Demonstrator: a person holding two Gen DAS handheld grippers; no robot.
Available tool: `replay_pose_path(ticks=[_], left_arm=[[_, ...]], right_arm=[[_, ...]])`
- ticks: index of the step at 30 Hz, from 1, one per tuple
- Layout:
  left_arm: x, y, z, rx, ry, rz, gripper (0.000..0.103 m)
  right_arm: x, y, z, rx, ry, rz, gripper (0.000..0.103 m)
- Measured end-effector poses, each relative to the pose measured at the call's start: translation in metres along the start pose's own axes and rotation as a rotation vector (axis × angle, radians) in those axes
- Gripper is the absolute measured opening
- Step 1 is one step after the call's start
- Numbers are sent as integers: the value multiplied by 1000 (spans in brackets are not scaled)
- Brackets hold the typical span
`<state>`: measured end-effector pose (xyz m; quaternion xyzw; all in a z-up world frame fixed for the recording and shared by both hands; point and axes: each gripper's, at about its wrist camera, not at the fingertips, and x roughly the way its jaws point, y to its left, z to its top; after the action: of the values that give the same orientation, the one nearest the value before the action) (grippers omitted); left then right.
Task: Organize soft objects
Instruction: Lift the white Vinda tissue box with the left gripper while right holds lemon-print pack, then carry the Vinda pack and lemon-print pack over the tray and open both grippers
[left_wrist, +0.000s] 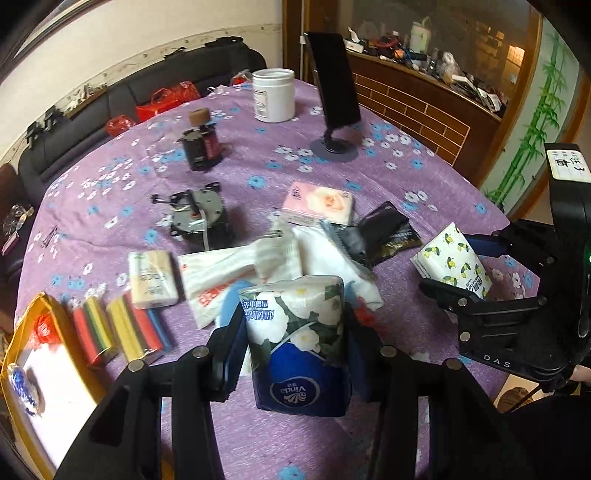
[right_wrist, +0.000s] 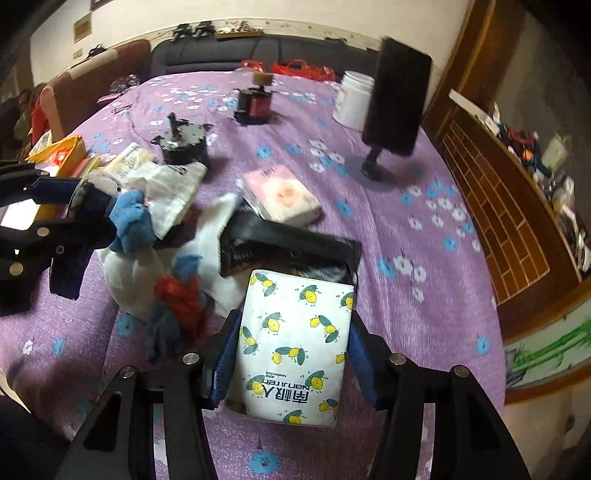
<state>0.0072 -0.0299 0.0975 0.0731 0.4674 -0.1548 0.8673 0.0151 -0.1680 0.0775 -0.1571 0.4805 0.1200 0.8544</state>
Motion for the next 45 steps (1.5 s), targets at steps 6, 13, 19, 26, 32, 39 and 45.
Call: replay_pose_path(ticks=[6,13,19,26,32,39,45], left_arm=[[-13,18,-7,-37,-21,19,46],[-24,40,-18,-86,-35,33,46],[-33,57,-29,-128,-43,41,46],[-43,84,-43,-183,-48,60,46],[-52,112,-60,-235,-48,87,46],[-64,151,-84,-303,-33,128,46],[-77,189,-109,-368,-26,172,46]], right_arm=[[-6,20,13,-65,-25,-5,59],[-13,44,26,-134,-45,-2,59],[-17,68,36,-188,-55,8,59],[-20,98,48,-240,-67,28,59],[-21,128,62,-280,-78,66,59],[-22,177,85,-339,-113,119,59],[-21,226,103,-409,-142,149,59]])
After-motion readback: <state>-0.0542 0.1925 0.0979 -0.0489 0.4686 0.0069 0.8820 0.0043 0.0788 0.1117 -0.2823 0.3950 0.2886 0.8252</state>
